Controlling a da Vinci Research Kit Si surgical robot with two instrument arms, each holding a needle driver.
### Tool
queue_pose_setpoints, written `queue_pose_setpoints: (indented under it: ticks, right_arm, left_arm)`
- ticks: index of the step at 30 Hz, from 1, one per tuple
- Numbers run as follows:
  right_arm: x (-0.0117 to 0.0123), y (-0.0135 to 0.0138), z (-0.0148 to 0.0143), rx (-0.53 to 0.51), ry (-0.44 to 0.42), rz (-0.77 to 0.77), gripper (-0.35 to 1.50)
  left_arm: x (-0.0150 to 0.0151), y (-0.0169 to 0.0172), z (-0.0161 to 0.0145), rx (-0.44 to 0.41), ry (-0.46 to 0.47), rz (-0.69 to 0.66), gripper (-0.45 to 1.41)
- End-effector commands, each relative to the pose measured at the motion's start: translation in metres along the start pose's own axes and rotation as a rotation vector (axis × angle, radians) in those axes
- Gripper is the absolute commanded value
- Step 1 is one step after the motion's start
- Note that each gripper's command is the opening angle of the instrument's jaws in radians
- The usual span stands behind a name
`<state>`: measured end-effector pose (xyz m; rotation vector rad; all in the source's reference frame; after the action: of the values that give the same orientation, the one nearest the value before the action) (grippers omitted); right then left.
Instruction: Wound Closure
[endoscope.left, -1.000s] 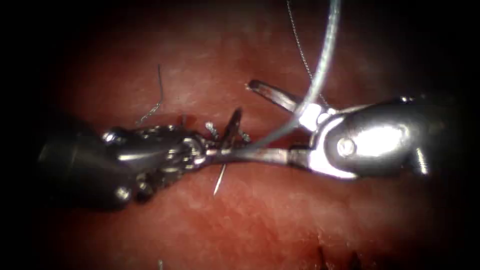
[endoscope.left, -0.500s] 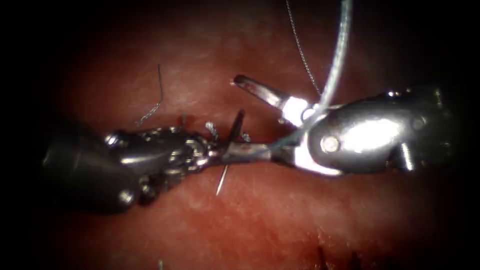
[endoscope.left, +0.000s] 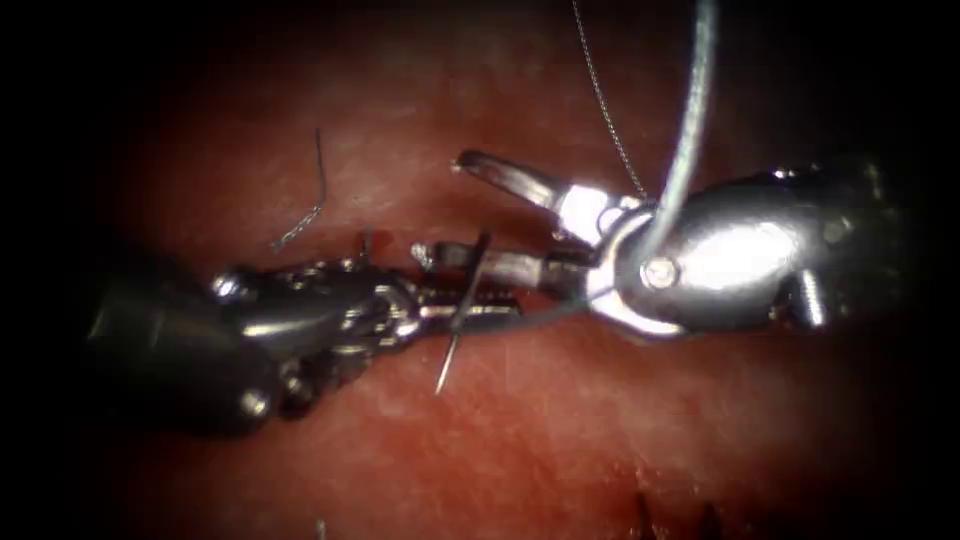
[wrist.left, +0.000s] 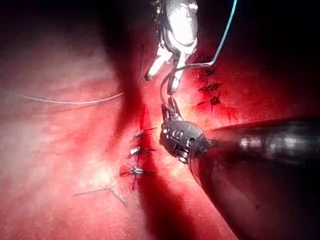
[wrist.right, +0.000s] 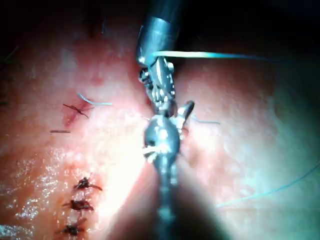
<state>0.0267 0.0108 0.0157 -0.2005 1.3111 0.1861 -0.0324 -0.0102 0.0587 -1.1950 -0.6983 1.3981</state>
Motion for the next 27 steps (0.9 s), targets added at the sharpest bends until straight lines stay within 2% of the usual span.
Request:
queue_pose_setpoints:
  ticks: [1, 6, 7, 9, 20, 21, 24, 25, 27]
  right_arm:
    - [-0.0003, -0.0010, 0.0006, 0.001, 0.002, 0.003, 0.13]
    - [-0.0003, -0.0010, 0.0005, -0.003, 0.006, 0.003, 0.13]
    - [-0.0003, -0.0010, 0.0005, -0.003, 0.006, 0.003, 0.06]
    - [-0.0003, -0.0010, 0.0003, -0.001, 0.007, 0.003, -0.35]
    - [-0.0001, -0.0006, -0.0010, -0.005, 0.022, 0.009, -0.35]
    - [-0.0001, -0.0005, -0.0011, -0.005, 0.022, 0.009, -0.35]
    - [-0.0006, -0.0001, -0.0017, -0.006, 0.022, 0.009, -0.35]
    - [-0.0007, 0.0001, -0.0019, -0.003, 0.020, 0.009, -0.35]
    - [-0.0013, 0.0005, -0.0025, 0.008, 0.011, 0.013, -0.35]
  left_arm:
    - [-0.0013, 0.0000, 0.0002, 0.000, -0.003, -0.004, -0.45]
    - [-0.0014, 0.0002, 0.0003, -0.003, -0.005, 0.001, -0.45]
    - [-0.0014, 0.0002, 0.0003, -0.003, -0.005, 0.001, -0.45]
    - [-0.0013, 0.0002, 0.0003, -0.004, -0.005, 0.001, -0.45]
    - [-0.0014, 0.0003, 0.0004, -0.002, -0.004, 0.000, -0.45]
    - [-0.0013, 0.0003, 0.0006, -0.003, -0.005, 0.000, -0.27]
    - [-0.0010, 0.0004, 0.0011, -0.005, 0.005, 0.049, 0.76]
    - [-0.0008, 0.0004, 0.0014, -0.006, 0.004, 0.071, 1.03]
    - [-0.0006, 0.0005, 0.0019, -0.004, 0.006, 0.117, 1.19]
